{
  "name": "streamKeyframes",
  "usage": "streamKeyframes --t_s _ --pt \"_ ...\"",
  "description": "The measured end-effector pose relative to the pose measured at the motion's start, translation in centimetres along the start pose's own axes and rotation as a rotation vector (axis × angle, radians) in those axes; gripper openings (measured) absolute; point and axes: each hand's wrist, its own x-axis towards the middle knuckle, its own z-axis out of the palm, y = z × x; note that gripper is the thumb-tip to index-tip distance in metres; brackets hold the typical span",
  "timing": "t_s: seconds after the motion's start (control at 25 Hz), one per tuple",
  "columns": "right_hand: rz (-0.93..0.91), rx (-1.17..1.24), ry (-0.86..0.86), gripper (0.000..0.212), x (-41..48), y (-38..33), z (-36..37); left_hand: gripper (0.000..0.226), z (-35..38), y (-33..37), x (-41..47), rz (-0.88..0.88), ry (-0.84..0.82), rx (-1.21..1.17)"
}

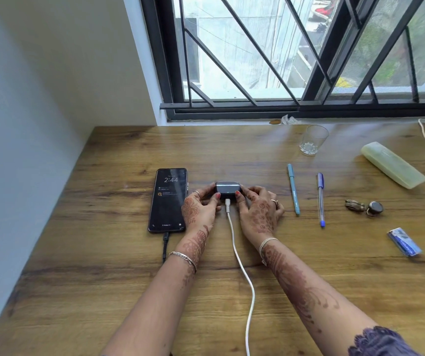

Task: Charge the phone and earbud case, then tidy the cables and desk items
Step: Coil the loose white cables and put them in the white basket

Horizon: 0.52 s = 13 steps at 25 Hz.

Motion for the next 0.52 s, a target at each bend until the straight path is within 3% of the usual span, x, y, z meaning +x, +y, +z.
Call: streamKeyframes --t_s 0.28,0.52 --pt "0.0 -0.016 -0.028 0.039 -0.2 0.2 -0.2 0.036 -0.2 -0.6 0.0 -0.053 0.011 -0.01" --pt "-0.037 -0.009 -0.164 0.05 0.1 0.7 -1.0 0.031 -0.7 0.6 -1.2 0.026 0.029 0.234"
